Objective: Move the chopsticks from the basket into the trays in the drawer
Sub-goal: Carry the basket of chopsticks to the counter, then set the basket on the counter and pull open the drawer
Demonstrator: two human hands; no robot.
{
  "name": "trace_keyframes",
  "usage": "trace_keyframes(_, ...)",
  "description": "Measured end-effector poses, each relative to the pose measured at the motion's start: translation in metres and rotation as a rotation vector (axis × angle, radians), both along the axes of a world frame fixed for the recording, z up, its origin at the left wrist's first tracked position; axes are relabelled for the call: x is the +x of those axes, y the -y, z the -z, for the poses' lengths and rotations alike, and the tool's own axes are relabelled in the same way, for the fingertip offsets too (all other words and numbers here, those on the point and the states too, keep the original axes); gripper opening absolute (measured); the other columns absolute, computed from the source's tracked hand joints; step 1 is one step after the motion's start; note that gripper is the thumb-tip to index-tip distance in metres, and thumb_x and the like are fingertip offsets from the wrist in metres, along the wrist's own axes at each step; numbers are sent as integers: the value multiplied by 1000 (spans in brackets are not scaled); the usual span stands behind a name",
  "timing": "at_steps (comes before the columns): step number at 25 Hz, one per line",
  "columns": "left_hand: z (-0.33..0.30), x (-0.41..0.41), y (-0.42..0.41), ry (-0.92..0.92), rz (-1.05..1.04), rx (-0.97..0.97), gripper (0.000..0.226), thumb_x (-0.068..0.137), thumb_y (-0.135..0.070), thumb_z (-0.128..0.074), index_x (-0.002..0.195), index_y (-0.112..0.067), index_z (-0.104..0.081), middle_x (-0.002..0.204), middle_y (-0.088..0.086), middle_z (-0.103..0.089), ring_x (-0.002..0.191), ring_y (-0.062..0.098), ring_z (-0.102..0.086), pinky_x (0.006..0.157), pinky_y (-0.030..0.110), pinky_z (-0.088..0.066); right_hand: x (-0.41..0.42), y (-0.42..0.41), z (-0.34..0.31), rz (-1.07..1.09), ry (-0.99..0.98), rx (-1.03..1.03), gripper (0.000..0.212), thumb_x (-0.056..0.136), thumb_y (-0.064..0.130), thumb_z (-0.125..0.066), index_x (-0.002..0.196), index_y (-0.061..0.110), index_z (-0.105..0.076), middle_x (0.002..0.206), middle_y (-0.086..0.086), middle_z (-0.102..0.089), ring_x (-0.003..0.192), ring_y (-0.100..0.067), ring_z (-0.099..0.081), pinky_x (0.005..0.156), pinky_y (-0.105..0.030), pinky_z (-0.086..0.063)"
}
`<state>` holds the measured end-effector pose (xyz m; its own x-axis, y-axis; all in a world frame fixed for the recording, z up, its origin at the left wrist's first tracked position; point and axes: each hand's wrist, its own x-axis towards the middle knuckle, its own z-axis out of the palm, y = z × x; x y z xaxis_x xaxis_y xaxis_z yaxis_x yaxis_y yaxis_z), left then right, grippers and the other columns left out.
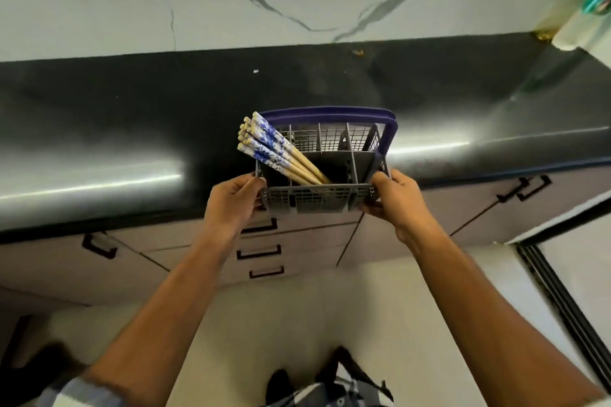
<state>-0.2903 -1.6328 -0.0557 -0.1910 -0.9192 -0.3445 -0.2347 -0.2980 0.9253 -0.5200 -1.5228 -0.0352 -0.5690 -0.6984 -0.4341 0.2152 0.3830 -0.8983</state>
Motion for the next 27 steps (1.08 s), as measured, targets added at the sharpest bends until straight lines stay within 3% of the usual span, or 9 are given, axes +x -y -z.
trace_keyframes(3, 4, -26, 57, -9, -31, 7, 25, 91, -35, -62, 71, -30, -75, 85, 8, -67, 80, 24, -59, 78, 42, -50, -29, 70, 8, -17, 22, -6, 14, 95, 16, -53, 100, 14, -66, 100, -12, -75, 92, -24, -74, 68, -31, -62)
trace_keyframes(5, 7, -46, 90, -4, -104, 6, 26, 91, -37, -62, 69, -32, -74, 82, 6, -67, 79, 24, -60, 76, 40, -48, -49, 111, 11, -43, 54, -4, 16, 97, 15, -52, 105, 14, -66, 101, -11, -74, 93, -23, -74, 71, -31, -62)
trace_keyframes(9, 6, -76, 147, 34, -177, 22, 30, 92, -40, -60, 66, -47, -74, 84, -5, -77, 89, 18, -73, 93, 44, -56, -79, 172, 17, -77, 35, -1, 18, 98, 18, -49, 102, 11, -65, 101, -12, -73, 95, -24, -72, 71, -32, -61)
trace_keyframes(13, 6, -88, 191, 69, -208, 37, 22, 87, -50, -59, 71, -56, -72, 87, -9, -78, 92, 15, -74, 95, 47, -55, -94, 223, 16, -127, 41, -7, 18, 98, 21, -48, 98, 16, -66, 100, -12, -73, 93, -22, -72, 65, -29, -59)
trace_keyframes(16, 10, -91, 210, 57, -219, 43, 20, 88, -51, -61, 72, -52, -73, 89, -10, -78, 91, 13, -73, 94, 45, -56, -97, 241, 17, -121, 61, -29, 19, 98, 23, -49, 102, 16, -66, 104, -12, -73, 96, -23, -71, 67, -29, -59)
trace_keyframes(19, 9, -86, 215, -25, -218, 60, 12, 94, -46, -59, 97, -41, -69, 102, -7, -75, 97, 13, -70, 95, 40, -54, -97, 247, 19, -136, 14, 0, 20, 98, 35, -52, 107, 22, -65, 107, -9, -73, 94, -25, -71, 74, -34, -58)
trace_keyframes(23, 13, -62, 204, -61, -309, 44, 24, 95, -48, -57, 114, -33, -62, 111, -3, -71, 99, 14, -69, 93, 38, -55, -92, 227, 28, -89, 54, 6, 66, 79, 66, -63, 130, 25, -54, 120, -2, -67, 106, -30, -67, 93, -51, -56)
trace_keyframes(25, 17, -48, 199, -48, -312, 37, 34, 95, -47, -57, 123, -28, -60, 109, -4, -71, 97, 12, -69, 90, 35, -55, -82, 208, 28, -53, 23, -8, 73, 79, 66, -65, 137, 24, -50, 126, -2, -63, 109, -30, -66, 92, -53, -56)
trace_keyframes(27, 20, -35, 194, -29, -297, 20, 41, 96, -46, -57, 130, -24, -58, 108, -4, -71, 96, 11, -70, 89, 34, -56, -66, 189, 25, -48, -44, -34, 64, 85, 58, -64, 137, 22, -51, 125, -2, -63, 107, -26, -66, 90, -47, -58)
